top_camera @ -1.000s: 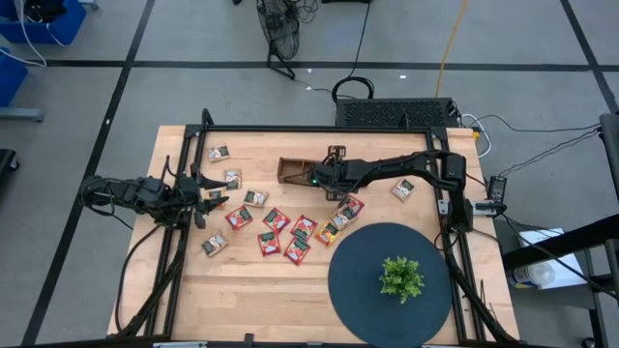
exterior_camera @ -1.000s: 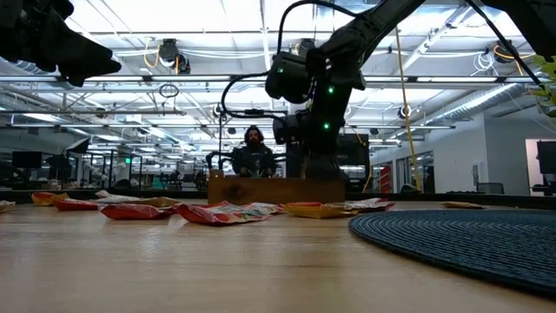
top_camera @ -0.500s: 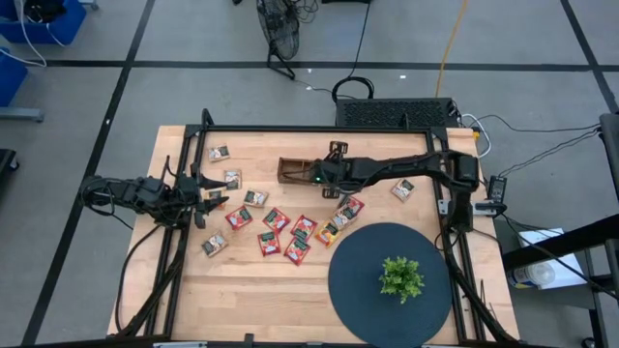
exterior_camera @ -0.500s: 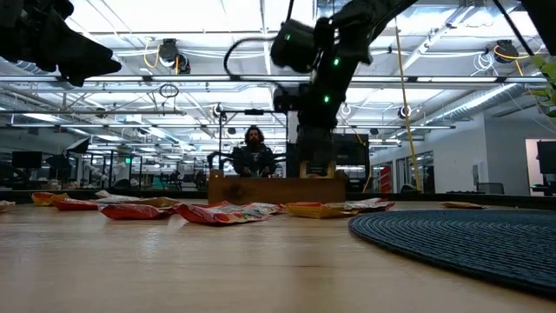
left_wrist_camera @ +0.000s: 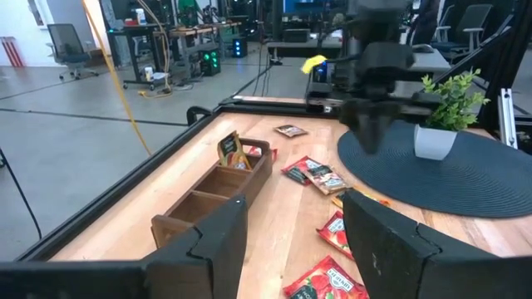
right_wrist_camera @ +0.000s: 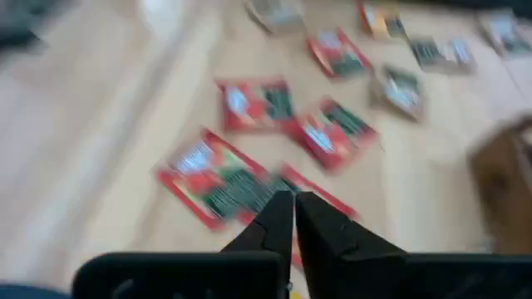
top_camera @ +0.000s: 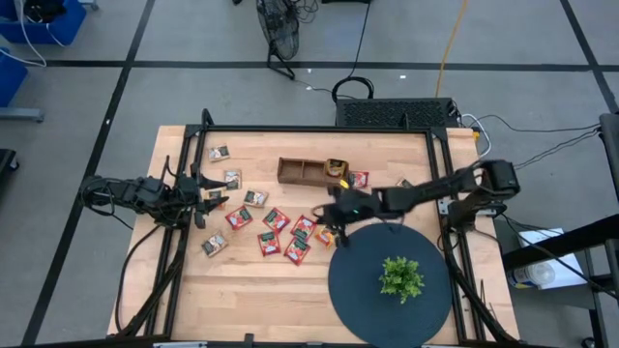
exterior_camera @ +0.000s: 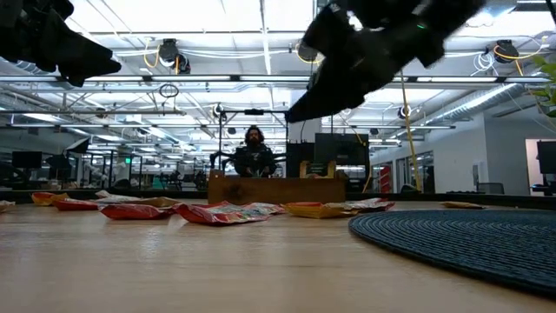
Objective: Pick & Place Tea
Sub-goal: Put the yellow tea bag into the right section wooden organizer
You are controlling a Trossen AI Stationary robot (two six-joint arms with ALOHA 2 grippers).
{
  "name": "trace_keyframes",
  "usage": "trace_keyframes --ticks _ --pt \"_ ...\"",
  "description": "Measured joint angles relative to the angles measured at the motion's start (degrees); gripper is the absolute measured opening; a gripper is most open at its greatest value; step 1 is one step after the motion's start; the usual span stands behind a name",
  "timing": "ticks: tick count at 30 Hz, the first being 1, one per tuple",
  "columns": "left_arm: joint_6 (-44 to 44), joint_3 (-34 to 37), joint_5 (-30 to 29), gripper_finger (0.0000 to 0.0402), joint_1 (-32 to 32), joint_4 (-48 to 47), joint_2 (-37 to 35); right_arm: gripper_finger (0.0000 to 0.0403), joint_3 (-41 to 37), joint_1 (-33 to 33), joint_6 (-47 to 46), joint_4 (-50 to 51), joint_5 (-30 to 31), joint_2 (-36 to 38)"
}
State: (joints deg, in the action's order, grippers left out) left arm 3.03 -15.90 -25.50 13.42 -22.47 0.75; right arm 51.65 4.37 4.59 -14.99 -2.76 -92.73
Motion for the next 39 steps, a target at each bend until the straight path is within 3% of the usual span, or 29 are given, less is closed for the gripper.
trace_keyframes --ticks 4,10,14,27,34,39 --pt "0.0 0.0 0.0 0.0200 0.0 0.0 0.0 0.0082 -6.2 6.7 1.8 -9.2 2.6 0.2" --pt "0.0 0.0 0.0 0.0200 0.0 0.0 0.0 0.0214 -5.0 17.5 9.7 -8.7 26.4 -5.1" --pt "0.0 0.0 0.0 0.0200 0.0 0.0 0.0 0.0244 -1.7 19.8 9.8 -7.8 34.1 -10.1" --pt "0.0 0.0 0.0 0.0200 0.0 0.0 0.0 0.0232 -0.6 17.2 2.5 4.6 33.7 -13.0" --pt "0.0 0.0 0.0 0.0200 0.0 0.0 0.0 0.0230 -0.6 14.4 0.9 5.3 26.1 -12.9" --pt "0.0 0.0 0.0 0.0200 0.0 0.0 0.0 0.0218 -0.6 12.4 -0.9 5.6 25.0 -12.9"
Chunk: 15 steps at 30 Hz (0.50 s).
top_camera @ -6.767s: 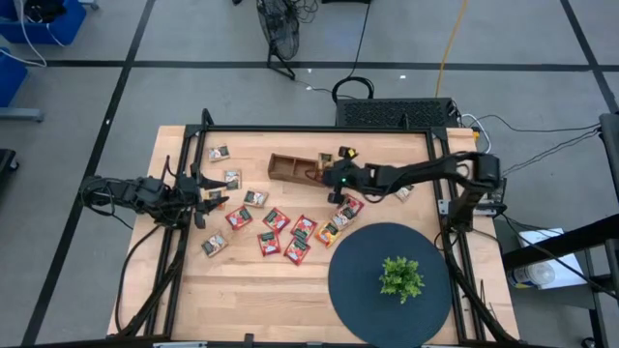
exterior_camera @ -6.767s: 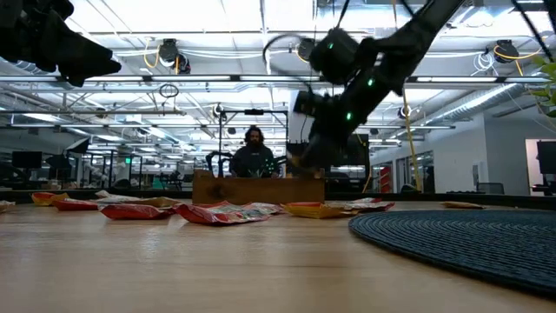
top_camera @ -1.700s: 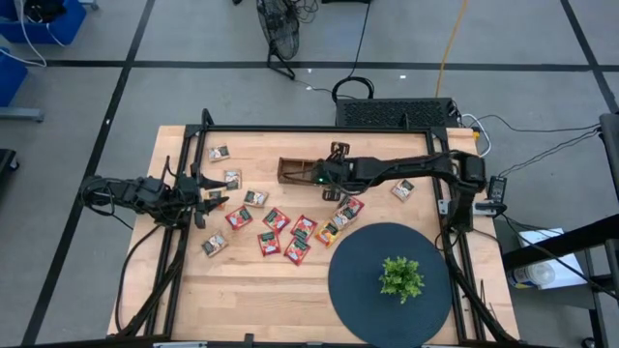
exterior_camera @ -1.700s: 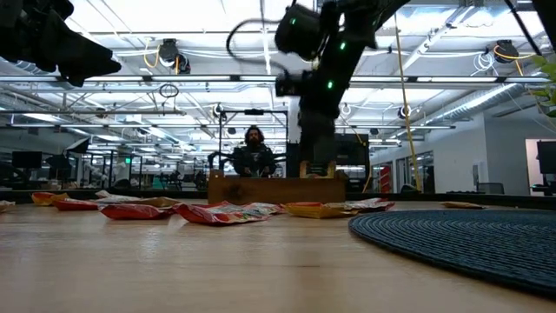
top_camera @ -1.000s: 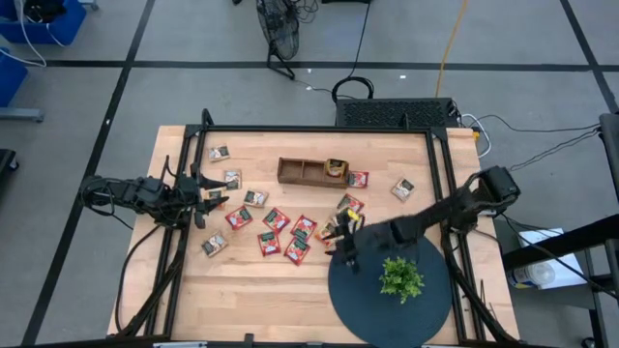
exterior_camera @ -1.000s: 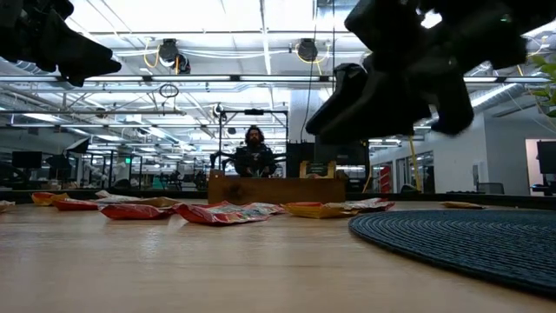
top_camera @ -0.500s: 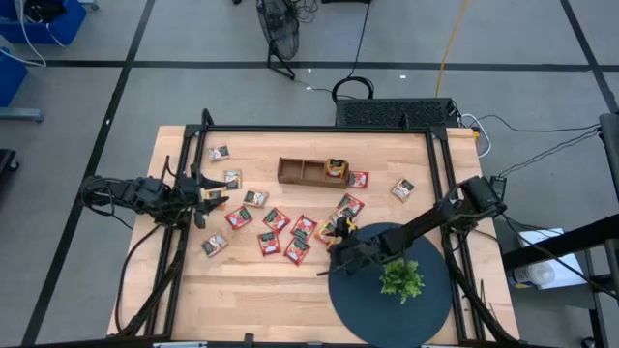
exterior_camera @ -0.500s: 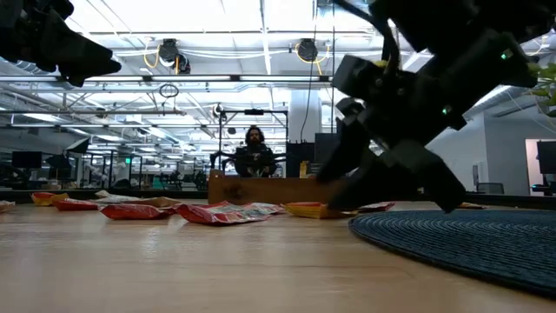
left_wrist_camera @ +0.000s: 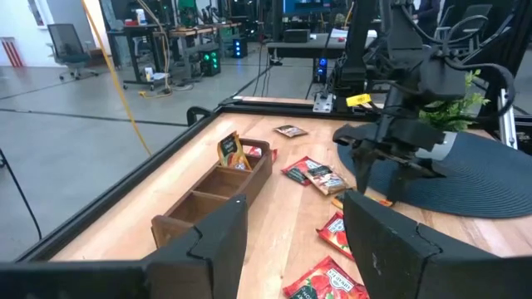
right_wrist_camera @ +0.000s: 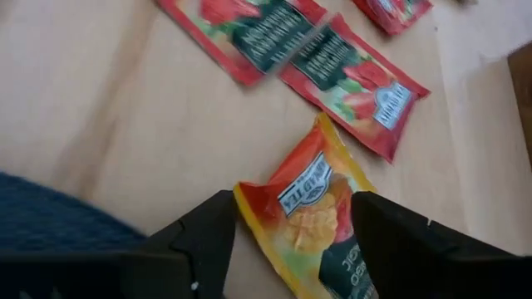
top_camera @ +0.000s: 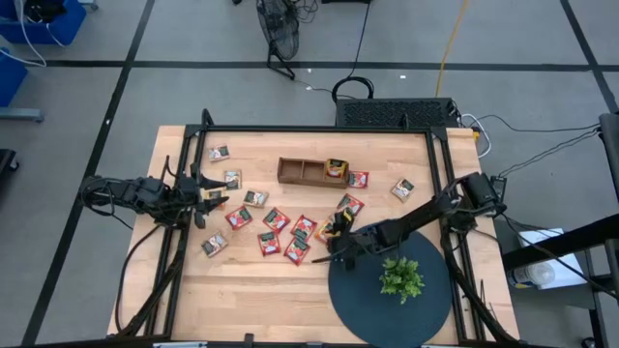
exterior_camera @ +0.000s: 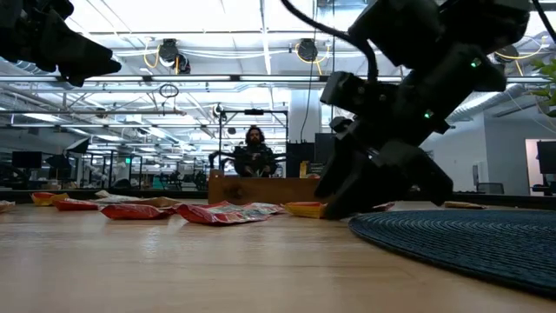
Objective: Pick & Place Tea
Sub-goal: Put the yellow tea bag into the right section wooden organizer
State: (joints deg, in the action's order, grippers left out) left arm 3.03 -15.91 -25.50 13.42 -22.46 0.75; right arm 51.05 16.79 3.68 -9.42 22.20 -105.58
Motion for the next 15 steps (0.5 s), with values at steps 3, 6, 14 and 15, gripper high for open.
trace_keyframes --ticks 3,6,14,15 --pt "0.0 0.0 0.0 0.0200 0.0 0.0 0.0 0.0189 0.0 -1.3 -0.3 0.8 -1.7 0.0" --pt "0.0 0.0 0.0 0.0200 0.0 0.0 0.0 0.0147 0.0 -2.5 -3.3 1.0 -3.6 0.0" --pt "0.0 0.0 0.0 0.0200 0.0 0.0 0.0 0.0009 -0.1 -5.3 -7.3 1.6 -5.7 0.0" --pt "0.0 0.0 0.0 0.0200 0.0 0.0 0.0 0.0007 -0.3 -5.3 -7.2 1.3 -5.5 0.0"
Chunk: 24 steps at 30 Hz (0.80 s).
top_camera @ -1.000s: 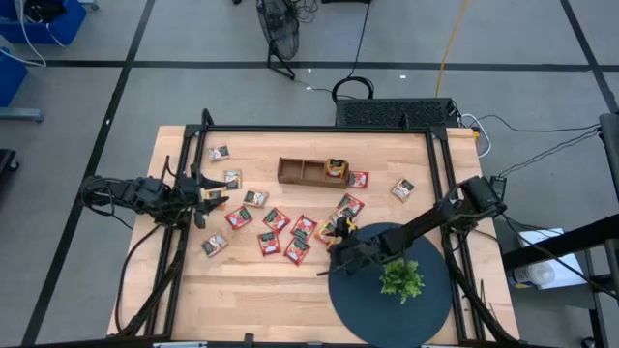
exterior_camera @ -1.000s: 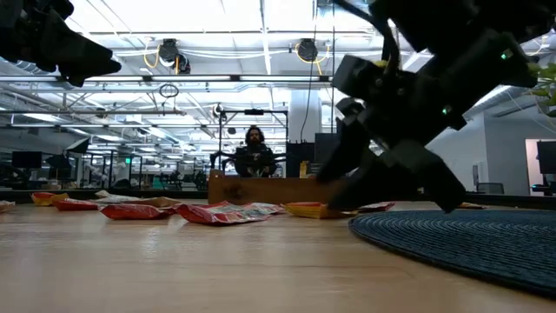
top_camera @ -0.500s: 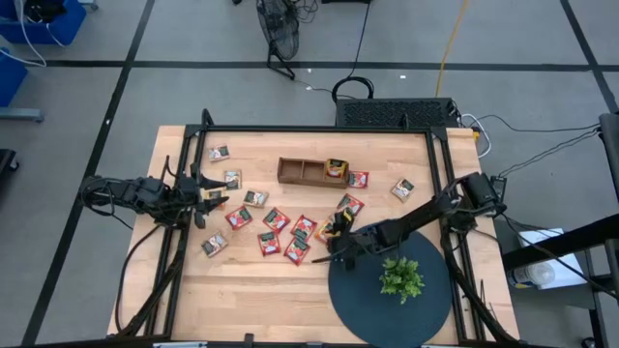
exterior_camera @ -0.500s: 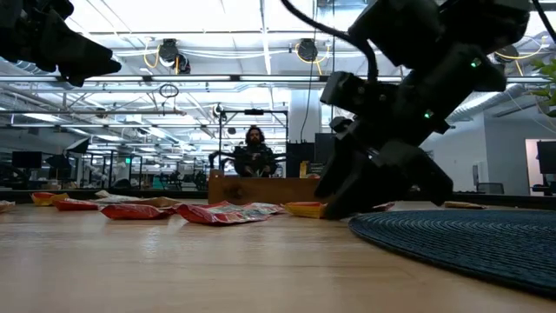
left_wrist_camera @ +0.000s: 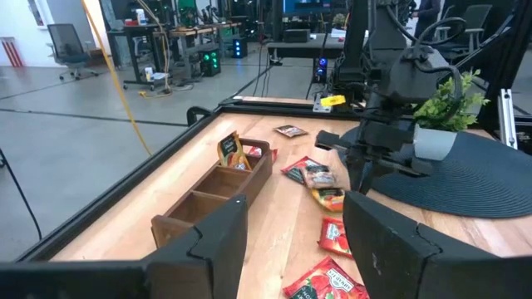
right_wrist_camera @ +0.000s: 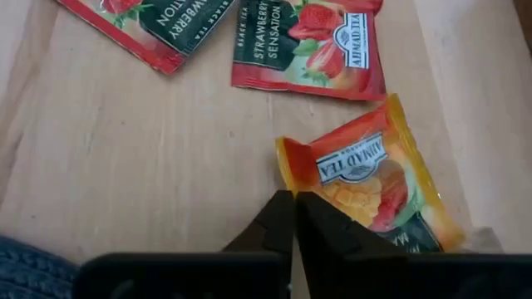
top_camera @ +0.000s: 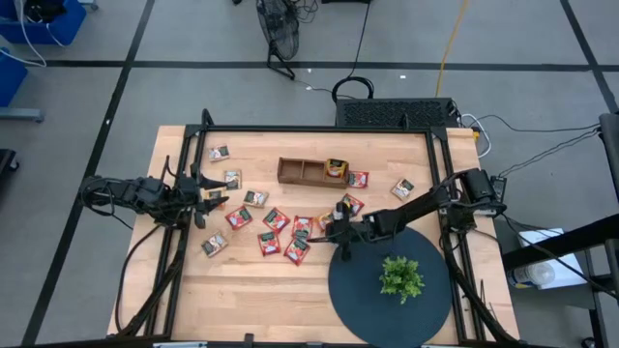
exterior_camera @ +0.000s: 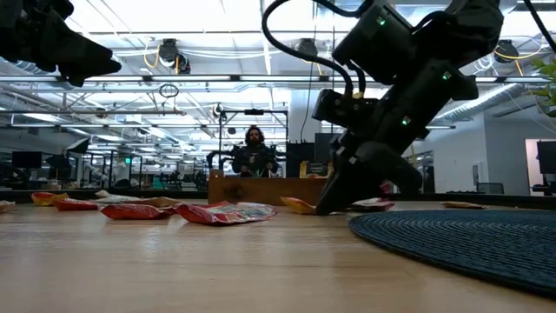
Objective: Pick & Place Tea
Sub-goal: Put the yellow tea bag into the right section wooden organizer
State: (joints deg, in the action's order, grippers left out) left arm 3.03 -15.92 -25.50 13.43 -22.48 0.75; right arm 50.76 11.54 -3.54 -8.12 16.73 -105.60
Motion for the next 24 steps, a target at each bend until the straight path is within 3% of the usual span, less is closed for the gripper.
trace_keyframes --ticks 8,19,21,24 --pt "0.0 0.0 0.0 0.0200 0.0 0.0 0.0 0.0000 -0.4 3.9 2.5 -1.6 5.6 -0.2" --pt "0.0 0.0 0.0 0.0200 0.0 0.0 0.0 0.0000 -0.3 8.1 7.5 -9.9 8.1 3.0" --pt "0.0 0.0 0.0 0.0200 0.0 0.0 0.0 0.0006 -0.3 7.3 8.9 -11.0 8.6 3.0" --pt "0.0 0.0 0.0 0.0200 0.0 0.0 0.0 0.0038 -0.3 5.0 12.6 -10.8 4.7 2.9"
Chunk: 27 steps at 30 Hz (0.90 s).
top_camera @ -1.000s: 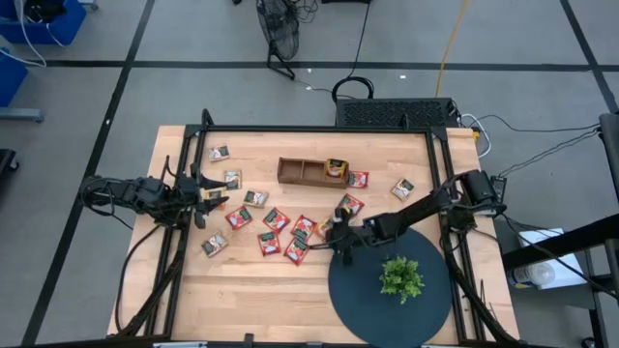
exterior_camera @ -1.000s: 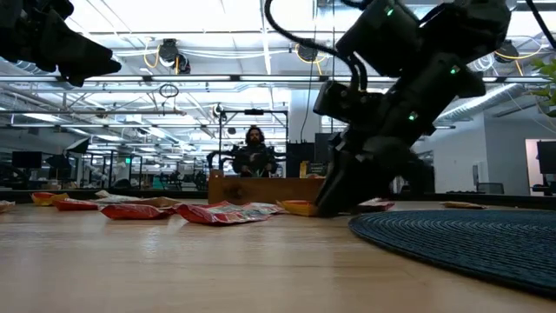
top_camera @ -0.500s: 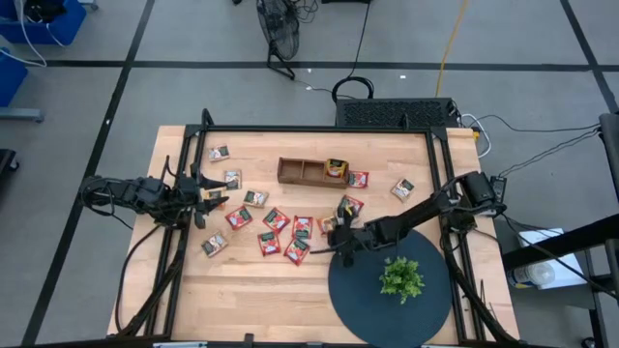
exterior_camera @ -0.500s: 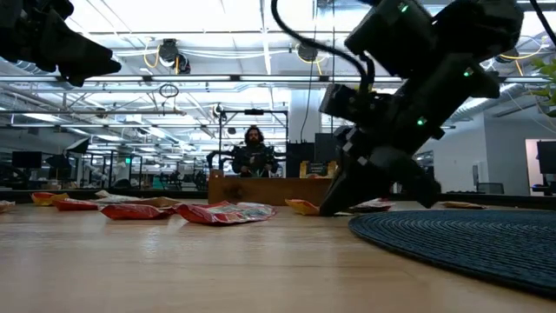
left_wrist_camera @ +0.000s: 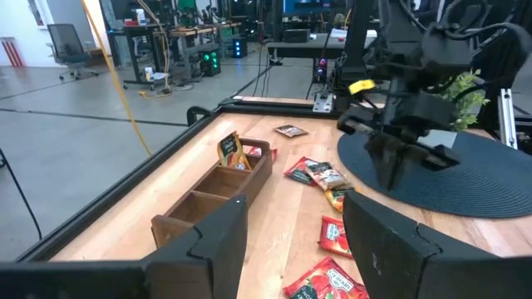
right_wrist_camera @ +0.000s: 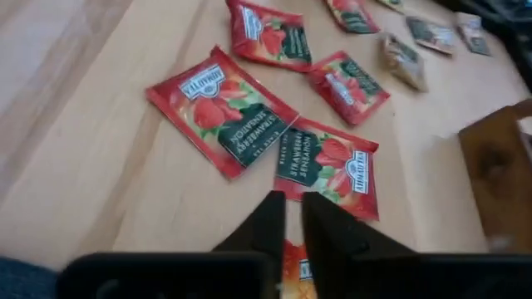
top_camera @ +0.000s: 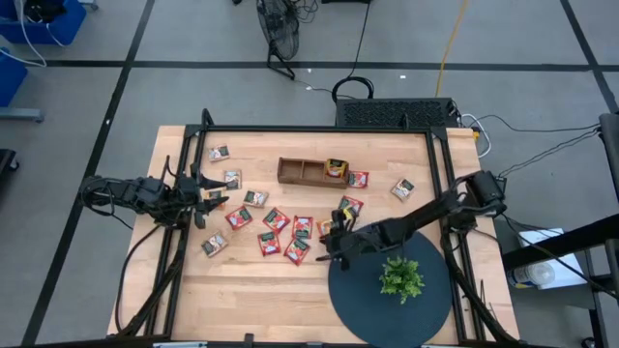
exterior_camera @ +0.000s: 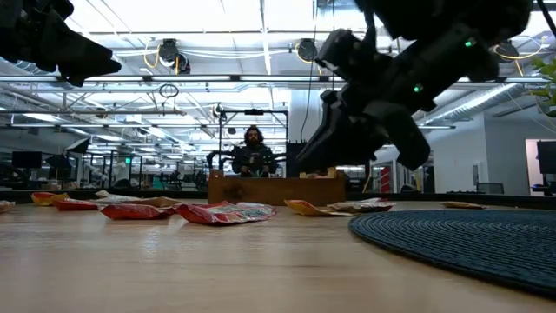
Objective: Pick & Place Tea
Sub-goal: Put the yellow tea bag into the right section wooden organizer
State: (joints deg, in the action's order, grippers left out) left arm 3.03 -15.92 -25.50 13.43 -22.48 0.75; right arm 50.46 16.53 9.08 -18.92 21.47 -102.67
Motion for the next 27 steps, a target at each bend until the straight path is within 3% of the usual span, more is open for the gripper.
trace_keyframes --ticks 9,13,19,27 --pt "0.0 0.0 0.0 0.0200 0.0 0.0 0.0 0.0224 3.2 -10.3 -6.2 11.5 -9.7 -0.5" --pt "0.0 0.0 0.0 0.0200 0.0 0.0 0.0 0.0275 3.9 -12.9 -7.1 13.7 -14.2 -0.7" --pt "0.0 0.0 0.0 0.0200 0.0 0.0 0.0 0.0287 3.9 -12.9 -8.9 14.7 -20.1 -0.7" --pt "0.0 0.0 0.0 0.0200 0.0 0.0 0.0 0.0278 3.9 -11.6 -10.3 13.6 -20.0 -3.3"
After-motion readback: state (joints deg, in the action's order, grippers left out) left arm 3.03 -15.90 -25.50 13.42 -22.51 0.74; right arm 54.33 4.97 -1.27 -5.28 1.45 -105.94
